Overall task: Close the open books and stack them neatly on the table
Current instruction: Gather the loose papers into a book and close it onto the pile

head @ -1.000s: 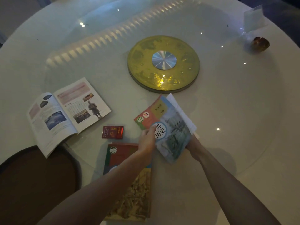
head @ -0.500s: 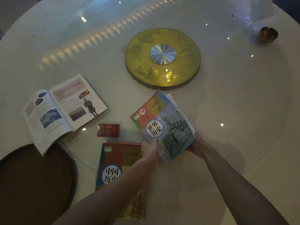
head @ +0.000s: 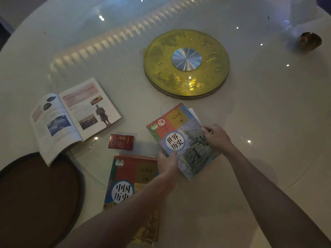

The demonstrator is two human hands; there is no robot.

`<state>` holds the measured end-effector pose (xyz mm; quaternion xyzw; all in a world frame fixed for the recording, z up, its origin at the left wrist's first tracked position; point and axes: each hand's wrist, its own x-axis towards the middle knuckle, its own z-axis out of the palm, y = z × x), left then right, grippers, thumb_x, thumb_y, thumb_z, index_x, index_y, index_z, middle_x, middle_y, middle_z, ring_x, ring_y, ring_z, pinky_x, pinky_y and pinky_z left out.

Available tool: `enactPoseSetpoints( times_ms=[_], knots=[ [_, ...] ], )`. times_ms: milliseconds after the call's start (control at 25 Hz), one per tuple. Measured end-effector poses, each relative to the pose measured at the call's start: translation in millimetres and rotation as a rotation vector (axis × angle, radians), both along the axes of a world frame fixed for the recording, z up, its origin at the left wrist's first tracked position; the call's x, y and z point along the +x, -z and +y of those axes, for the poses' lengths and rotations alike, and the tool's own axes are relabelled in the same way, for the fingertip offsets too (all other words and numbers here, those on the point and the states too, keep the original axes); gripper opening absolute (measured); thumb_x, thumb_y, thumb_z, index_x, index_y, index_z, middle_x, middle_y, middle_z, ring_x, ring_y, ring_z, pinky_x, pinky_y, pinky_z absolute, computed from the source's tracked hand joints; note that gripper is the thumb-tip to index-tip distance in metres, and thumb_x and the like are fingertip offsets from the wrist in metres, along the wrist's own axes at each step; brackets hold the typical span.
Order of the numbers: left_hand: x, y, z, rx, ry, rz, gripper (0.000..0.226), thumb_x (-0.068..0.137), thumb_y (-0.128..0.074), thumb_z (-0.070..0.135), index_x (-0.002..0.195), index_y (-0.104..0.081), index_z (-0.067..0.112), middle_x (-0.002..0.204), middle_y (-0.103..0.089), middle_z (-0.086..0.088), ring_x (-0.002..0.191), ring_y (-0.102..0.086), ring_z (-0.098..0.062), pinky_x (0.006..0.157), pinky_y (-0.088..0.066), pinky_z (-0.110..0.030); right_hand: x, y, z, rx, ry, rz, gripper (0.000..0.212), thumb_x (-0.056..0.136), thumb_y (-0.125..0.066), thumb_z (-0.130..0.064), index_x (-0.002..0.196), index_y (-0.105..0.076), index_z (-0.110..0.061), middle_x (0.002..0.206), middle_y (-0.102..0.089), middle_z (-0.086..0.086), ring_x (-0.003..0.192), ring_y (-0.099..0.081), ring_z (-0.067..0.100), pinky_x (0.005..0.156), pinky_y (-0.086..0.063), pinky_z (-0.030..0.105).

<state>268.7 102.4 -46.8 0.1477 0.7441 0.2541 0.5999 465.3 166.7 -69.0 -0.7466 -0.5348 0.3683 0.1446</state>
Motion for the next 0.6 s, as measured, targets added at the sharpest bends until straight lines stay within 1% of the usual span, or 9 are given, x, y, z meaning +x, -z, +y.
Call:
enactPoseSetpoints(
  times_ms=[80, 160, 200, 280, 360, 440, 480, 560, 600],
  knots=[
    [-6.0, 1.6, 4.6, 0.08, -0.006, -0.015, 0.036, 0.095, -0.068, 0.019, 0.127, -0.052, 0.017, 0.123, -0.065, -0.007, 0.111, -0.064, -0.024, 0.093, -0.058, -0.043, -3.0, 1.8, -2.5, -0.046, 0.1, 0.105, 0.046, 0.096, -0.052, -0.044, 0.091, -0.074, -0.003, 0.086, -0.073, 0.018, 0.077, -0.066, 0.024, 0.065, -0.043, 0.032],
    [-13.8, 4.8, 12.9, 0.13, 0.009, 0.005, 0.033, 0.093, -0.071, 0.017, 0.12, -0.053, 0.012, 0.119, -0.069, -0.011, 0.108, -0.068, -0.026, 0.089, -0.061, -0.044, -5.5, 1.0, -10.9, -0.087, 0.201, 0.196, 0.051, 0.096, -0.055, -0.045, 0.081, -0.064, 0.003, 0.073, -0.066, 0.015, 0.068, -0.059, 0.023, 0.063, -0.041, 0.033],
    [-16.2, 4.0, 17.1, 0.153, 0.02, -0.018, 0.033, 0.093, -0.071, 0.016, 0.12, -0.053, 0.008, 0.119, -0.069, -0.015, 0.107, -0.07, -0.027, 0.087, -0.062, -0.043, -7.1, -0.1, -14.7, -0.098, 0.228, 0.228, 0.05, 0.097, -0.055, -0.044, 0.081, -0.063, 0.004, 0.074, -0.063, 0.012, 0.069, -0.058, 0.023, 0.063, -0.042, 0.034],
    [-21.7, 1.7, 25.9, 0.167, 0.03, -0.116, 0.033, 0.094, -0.069, 0.01, 0.124, -0.057, 0.004, 0.12, -0.071, -0.018, 0.106, -0.071, -0.03, 0.085, -0.062, -0.041, -10.2, -1.7, -20.9, -0.111, 0.251, 0.244, 0.045, 0.099, -0.055, -0.04, 0.097, -0.069, 0.003, 0.088, -0.068, 0.007, 0.08, -0.063, 0.023, 0.071, -0.047, 0.035],
    [-29.9, -4.4, 31.0, 0.114, 0.003, -0.272, 0.032, 0.095, -0.065, 0.004, 0.127, -0.061, 0.004, 0.118, -0.073, -0.019, 0.103, -0.073, -0.034, 0.085, -0.062, -0.044, -12.8, -4.5, -29.1, -0.124, 0.247, 0.257, 0.039, 0.101, -0.053, -0.039, 0.111, -0.071, -0.006, 0.103, -0.071, 0.005, 0.092, -0.066, 0.022, 0.077, -0.05, 0.035],
    [-43.3, -20.7, 30.3, 0.096, 0.021, -0.399, 0.03, 0.094, -0.062, 0.002, 0.122, -0.065, 0.011, 0.111, -0.076, -0.017, 0.099, -0.074, -0.032, 0.076, -0.064, -0.041, -19.7, -10.3, -41.2, -0.14, 0.298, 0.404, 0.04, 0.103, -0.052, -0.04, 0.107, -0.072, -0.005, 0.097, -0.071, 0.005, 0.086, -0.064, 0.023, 0.072, -0.048, 0.034],
    [-50.6, -27.4, 29.1, 0.115, 0.062, -0.436, 0.03, 0.093, -0.061, 0.002, 0.121, -0.065, 0.012, 0.112, -0.075, -0.017, 0.102, -0.073, -0.032, 0.074, -0.064, -0.04, -24.2, -14.3, -46.4, -0.144, 0.334, 0.496, 0.043, 0.103, -0.052, -0.042, 0.106, -0.072, -0.004, 0.094, -0.071, 0.005, 0.083, -0.064, 0.023, 0.071, -0.048, 0.034],
    [-66.7, -39.4, 24.4, 0.16, 0.169, -0.483, 0.032, 0.092, -0.058, 0.0, 0.122, -0.064, 0.009, 0.123, -0.071, -0.019, 0.114, -0.068, -0.036, 0.08, -0.061, -0.043, -37.4, -24.2, -55.1, -0.143, 0.395, 0.677, 0.04, 0.104, -0.051, -0.042, 0.113, -0.071, -0.008, 0.099, -0.073, 0.006, 0.086, -0.067, 0.022, 0.07, -0.051, 0.033],
    [-73.0, -45.4, 22.9, 0.17, 0.208, -0.497, 0.032, 0.092, -0.056, -0.001, 0.122, -0.063, 0.008, 0.124, -0.07, -0.02, 0.115, -0.067, -0.037, 0.082, -0.06, -0.045, -44.5, -28.9, -58.2, -0.136, 0.436, 0.762, 0.038, 0.104, -0.052, -0.041, 0.116, -0.07, -0.01, 0.101, -0.074, 0.006, 0.088, -0.068, 0.022, 0.07, -0.053, 0.034]
  ],
)
